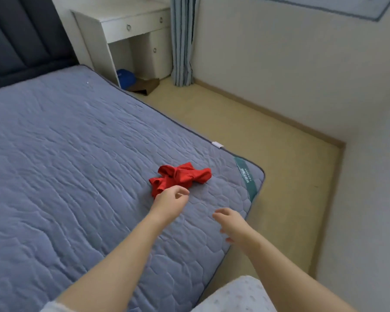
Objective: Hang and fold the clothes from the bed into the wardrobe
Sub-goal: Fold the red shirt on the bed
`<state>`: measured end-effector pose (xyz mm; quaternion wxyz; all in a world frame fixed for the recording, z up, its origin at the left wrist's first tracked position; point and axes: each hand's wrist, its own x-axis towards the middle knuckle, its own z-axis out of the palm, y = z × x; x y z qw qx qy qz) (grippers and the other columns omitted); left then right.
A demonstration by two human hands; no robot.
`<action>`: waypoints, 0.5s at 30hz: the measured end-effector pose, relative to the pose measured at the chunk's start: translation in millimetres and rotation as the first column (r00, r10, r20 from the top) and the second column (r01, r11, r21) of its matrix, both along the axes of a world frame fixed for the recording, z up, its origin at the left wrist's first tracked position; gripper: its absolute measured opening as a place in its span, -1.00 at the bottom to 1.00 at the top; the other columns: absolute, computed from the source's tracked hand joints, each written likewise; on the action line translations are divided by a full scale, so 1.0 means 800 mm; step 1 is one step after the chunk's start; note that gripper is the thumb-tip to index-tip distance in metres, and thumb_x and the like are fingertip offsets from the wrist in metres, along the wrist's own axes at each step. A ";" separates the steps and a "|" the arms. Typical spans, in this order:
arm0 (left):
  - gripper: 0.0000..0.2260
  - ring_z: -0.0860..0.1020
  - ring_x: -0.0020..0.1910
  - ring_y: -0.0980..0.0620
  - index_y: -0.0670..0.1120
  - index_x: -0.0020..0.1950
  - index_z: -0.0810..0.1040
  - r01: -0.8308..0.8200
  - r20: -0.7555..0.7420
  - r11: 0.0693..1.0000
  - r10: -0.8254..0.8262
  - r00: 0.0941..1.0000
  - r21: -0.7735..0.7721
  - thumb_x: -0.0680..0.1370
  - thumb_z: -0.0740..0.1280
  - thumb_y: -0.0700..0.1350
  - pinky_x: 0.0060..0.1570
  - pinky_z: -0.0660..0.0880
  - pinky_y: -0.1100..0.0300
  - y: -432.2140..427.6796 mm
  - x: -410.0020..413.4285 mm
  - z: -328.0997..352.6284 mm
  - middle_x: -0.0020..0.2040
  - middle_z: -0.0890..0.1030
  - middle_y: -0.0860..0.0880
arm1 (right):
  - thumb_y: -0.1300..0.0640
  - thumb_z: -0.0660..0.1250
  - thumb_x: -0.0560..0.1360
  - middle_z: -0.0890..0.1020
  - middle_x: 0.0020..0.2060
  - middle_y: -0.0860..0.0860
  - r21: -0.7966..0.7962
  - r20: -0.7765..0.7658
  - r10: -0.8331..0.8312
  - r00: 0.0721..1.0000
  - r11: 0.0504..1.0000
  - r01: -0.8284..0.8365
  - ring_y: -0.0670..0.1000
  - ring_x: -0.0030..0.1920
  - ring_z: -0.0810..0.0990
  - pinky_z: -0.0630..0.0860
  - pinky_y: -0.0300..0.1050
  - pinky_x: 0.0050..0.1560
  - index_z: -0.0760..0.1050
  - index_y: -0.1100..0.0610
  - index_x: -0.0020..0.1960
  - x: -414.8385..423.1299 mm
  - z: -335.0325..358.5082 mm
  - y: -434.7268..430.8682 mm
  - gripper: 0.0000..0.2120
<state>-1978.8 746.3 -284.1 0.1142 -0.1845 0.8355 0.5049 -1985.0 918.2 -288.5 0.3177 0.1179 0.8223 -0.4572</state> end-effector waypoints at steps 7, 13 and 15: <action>-0.90 0.59 0.01 -0.09 0.00 -0.09 0.54 -0.283 0.063 0.959 0.282 0.957 0.000 0.53 0.29 -0.19 0.08 0.45 0.16 -0.036 -0.080 -0.054 -0.09 0.62 -0.07 | 0.11 0.19 0.57 0.48 -0.09 0.04 0.002 0.030 0.245 0.969 0.970 -0.245 -0.05 -0.28 0.45 0.33 -0.24 -0.39 0.41 0.13 0.29 -0.148 -0.046 -0.043 -0.69; -0.88 0.60 0.01 -0.15 -0.14 -0.02 0.58 -0.493 0.245 0.870 0.482 0.841 -0.019 0.52 0.28 -0.28 0.12 0.47 0.07 -0.031 -0.133 -0.126 0.00 0.63 -0.20 | 0.12 0.21 0.55 0.48 -0.19 0.03 0.071 0.167 0.367 0.915 0.921 -0.382 -0.04 -0.30 0.45 0.33 -0.23 -0.38 0.46 0.14 0.20 -0.274 -0.125 -0.057 -0.75; -0.89 0.60 -0.04 -0.08 -0.06 -0.08 0.55 -0.528 0.298 0.849 0.514 0.805 -0.039 0.52 0.29 -0.25 0.06 0.46 0.16 -0.028 -0.155 -0.151 -0.03 0.64 -0.16 | 0.13 0.20 0.54 0.49 -0.14 0.05 0.074 0.219 0.349 0.911 0.925 -0.372 0.03 -0.19 0.46 0.37 -0.21 -0.27 0.46 0.17 0.18 -0.314 -0.158 -0.061 -0.75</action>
